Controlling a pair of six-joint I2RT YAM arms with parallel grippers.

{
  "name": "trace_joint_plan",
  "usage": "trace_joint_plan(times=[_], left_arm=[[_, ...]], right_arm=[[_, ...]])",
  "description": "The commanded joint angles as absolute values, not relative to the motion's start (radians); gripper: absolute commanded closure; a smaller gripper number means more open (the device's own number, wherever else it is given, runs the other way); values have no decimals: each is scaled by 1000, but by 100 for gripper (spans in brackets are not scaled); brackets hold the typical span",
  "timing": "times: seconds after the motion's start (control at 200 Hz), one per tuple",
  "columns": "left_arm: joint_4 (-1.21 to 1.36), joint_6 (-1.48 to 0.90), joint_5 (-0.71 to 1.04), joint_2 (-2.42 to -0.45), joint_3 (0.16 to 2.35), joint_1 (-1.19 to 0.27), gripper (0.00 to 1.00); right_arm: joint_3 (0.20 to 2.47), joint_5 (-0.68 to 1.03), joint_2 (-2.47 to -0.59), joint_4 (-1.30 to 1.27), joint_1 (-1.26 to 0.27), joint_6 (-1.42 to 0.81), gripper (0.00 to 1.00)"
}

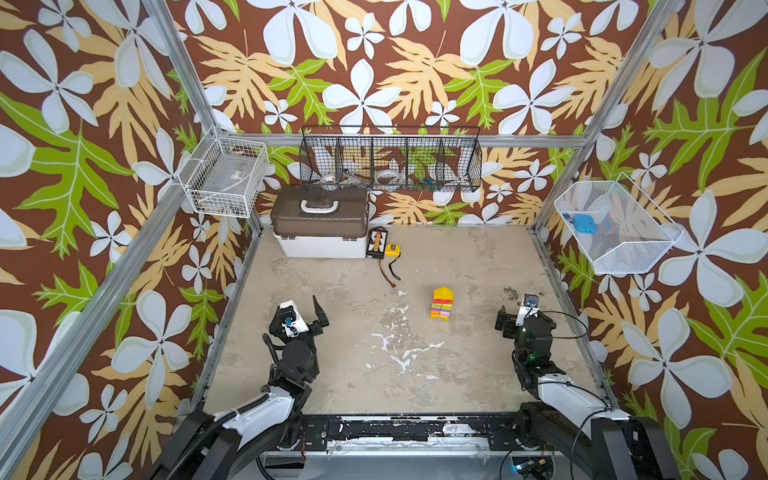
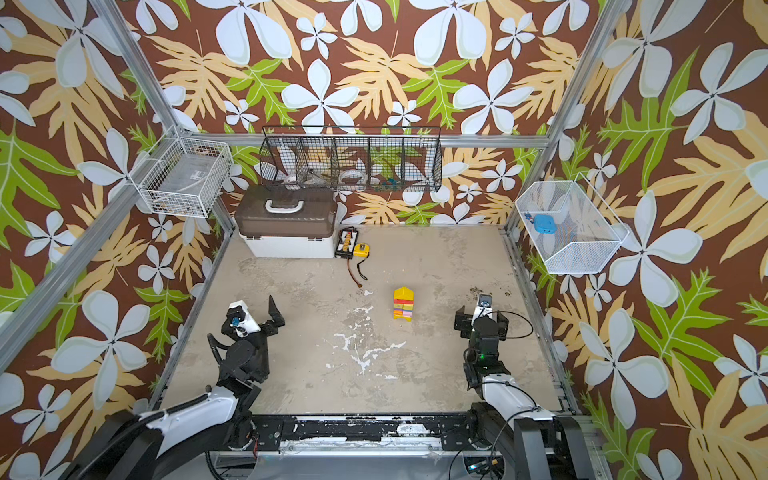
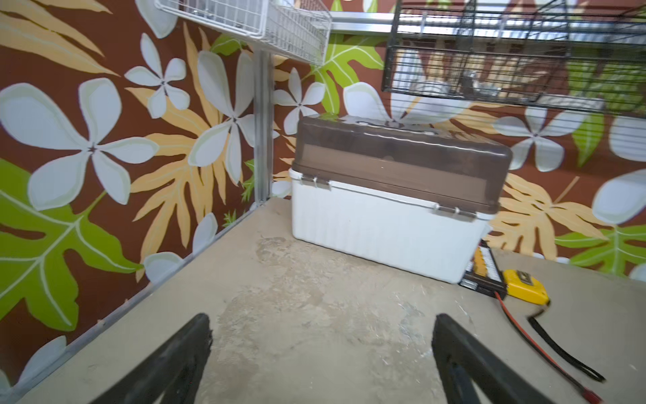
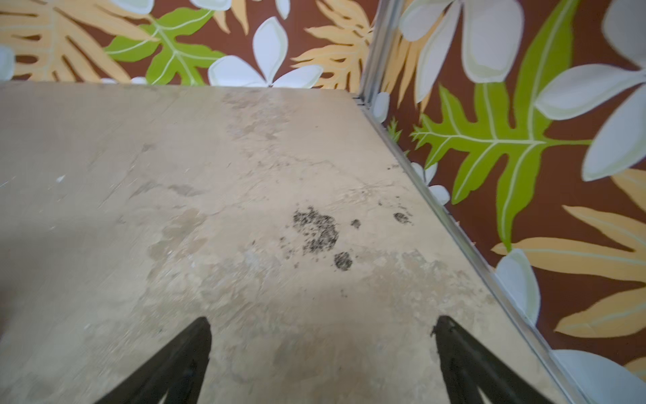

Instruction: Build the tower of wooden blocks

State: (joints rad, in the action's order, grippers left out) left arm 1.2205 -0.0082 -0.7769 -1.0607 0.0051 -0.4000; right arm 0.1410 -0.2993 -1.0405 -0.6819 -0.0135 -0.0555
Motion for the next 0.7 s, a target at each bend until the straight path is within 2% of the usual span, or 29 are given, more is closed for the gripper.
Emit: trace_joint_plan(times=[0.0,0.05,0.095,0.21,0.245,0.305,0.35,0.44,0.6,0.696], left_arm=[[1514,92,-819,-1211,-54,-374,0],[1529,108,-750,-1258,-33,-374,0],[1539,115,-696,-1297,-19,-368,0],[1711,104,-571,-1477,-3,-278,0],[1687,79,-559,-1450,-6,-267,0],[1498,-8,-475,-1370,12,-206,0],[1516,-8,-459,-1383,6,-196,0],[1664,28,-428,-1445,-25,-204,0],[1754,39,-421,-1509,-39,-202,0],[1587,2,-437,-1470,16,-187,0]], right_arm=[[133,-252,-1112,-928,-12,-94,0],[129,-261,-1171,-993,-13,-92,0],[177,-243,-1182,-893,-18,-94,0],[147,-217,-1224,-1042,-18,-98,0],[132,-213,-1235,-1097,-18,-81,0],[87,-226,-1304,-1244,-22,-67,0],[84,-215,-1397,-1342,-20,-58,0],[211,-138,-1469,-1168,-27,-20,0],[187,-191,-1463,-1215,-24,-43,0],[189,-190,-1462,-1212,-24,-43,0]])
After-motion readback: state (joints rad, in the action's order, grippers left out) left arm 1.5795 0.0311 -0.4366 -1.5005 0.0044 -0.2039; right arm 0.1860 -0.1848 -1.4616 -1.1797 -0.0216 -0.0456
